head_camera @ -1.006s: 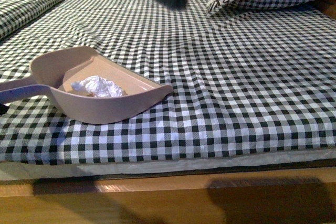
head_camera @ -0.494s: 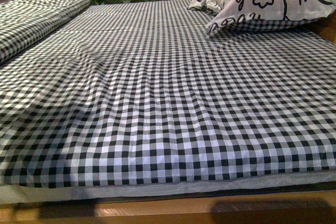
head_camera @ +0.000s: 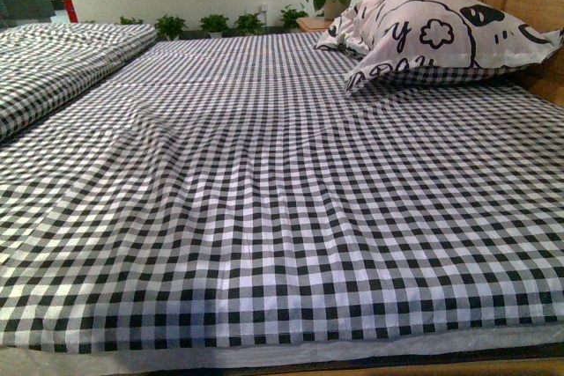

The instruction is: Clean up trash

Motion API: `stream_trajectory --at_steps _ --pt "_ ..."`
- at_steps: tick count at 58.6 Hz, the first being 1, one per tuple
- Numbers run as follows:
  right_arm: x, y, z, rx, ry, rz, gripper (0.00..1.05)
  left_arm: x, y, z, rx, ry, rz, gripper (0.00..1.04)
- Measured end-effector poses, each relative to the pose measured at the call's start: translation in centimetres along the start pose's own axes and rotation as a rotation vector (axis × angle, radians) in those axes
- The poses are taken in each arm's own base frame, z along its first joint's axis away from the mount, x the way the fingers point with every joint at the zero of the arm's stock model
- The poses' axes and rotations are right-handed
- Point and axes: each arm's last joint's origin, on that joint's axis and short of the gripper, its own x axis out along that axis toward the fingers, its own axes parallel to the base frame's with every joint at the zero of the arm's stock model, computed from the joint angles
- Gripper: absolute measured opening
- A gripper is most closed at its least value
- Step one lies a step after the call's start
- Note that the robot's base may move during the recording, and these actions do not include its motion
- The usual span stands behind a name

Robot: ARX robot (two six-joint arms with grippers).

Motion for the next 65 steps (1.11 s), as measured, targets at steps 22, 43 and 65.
stream_trajectory --at_steps 22,43,65 --pt "-4.0 2.4 -0.2 0.009 -0.101 -0.036 0.20 -5.3 -1.7 0.9 -0.013 -0.076 0.039 0.28" --pt "-4.1 1.9 -0.1 0.010 -0.120 -0.103 0.20 -5.5 -2.3 0.4 -0.032 -0.068 0.005 0.28" --pt "-4.1 1.9 -0.1 0.009 -0.121 -0.102 0.20 -5.5 -2.3 0.4 -0.033 -0.068 0.007 0.28"
